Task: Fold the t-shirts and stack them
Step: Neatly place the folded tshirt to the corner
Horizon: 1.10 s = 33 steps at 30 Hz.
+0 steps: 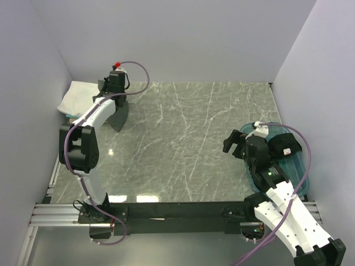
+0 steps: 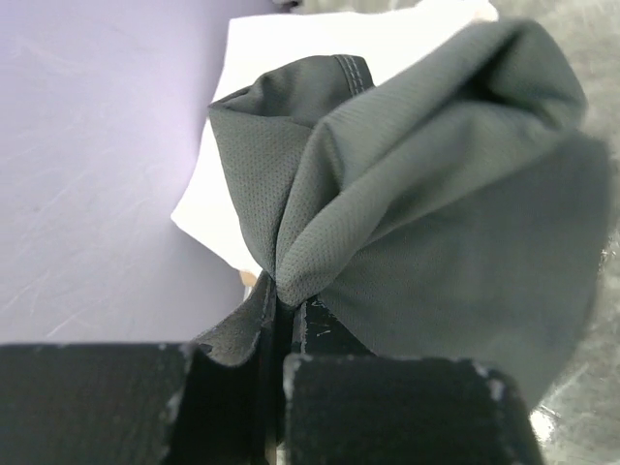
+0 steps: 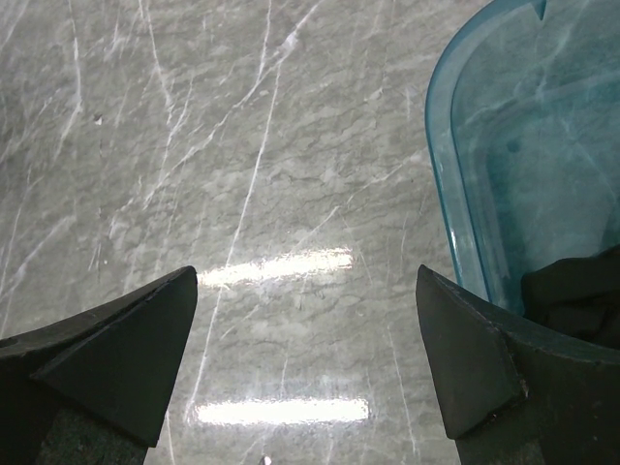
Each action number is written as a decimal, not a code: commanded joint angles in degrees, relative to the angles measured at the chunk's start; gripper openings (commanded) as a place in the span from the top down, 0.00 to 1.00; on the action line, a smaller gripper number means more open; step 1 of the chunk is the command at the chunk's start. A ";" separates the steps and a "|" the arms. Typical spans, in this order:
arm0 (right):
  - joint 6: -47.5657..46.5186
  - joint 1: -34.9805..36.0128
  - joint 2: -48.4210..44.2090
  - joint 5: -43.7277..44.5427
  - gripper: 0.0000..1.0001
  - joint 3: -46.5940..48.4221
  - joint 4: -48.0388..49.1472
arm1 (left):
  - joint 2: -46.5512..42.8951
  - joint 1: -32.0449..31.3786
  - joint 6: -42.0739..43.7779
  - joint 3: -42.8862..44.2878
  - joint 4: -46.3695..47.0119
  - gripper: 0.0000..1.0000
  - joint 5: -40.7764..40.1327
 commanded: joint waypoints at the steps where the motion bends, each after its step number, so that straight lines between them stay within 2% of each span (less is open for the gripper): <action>1: 0.29 -0.06 0.31 1.53 0.00 0.05 1.49 | -6.17 1.54 -0.84 3.93 2.21 0.99 2.60; 13: 0.20 -0.06 0.13 2.15 0.00 0.14 1.32 | -7.49 5.58 -3.65 7.97 0.63 0.99 6.38; 21: 0.20 -0.14 0.84 2.68 0.00 0.58 0.88 | -4.06 9.97 -7.07 8.24 1.33 0.99 6.82; 27: 0.02 -0.14 1.28 3.03 0.00 0.93 0.61 | -1.78 14.63 -10.06 7.19 2.21 0.99 10.17; 33: 0.02 -0.14 1.54 3.73 0.00 1.19 0.44 | 1.82 18.67 -14.01 9.64 1.95 0.99 13.15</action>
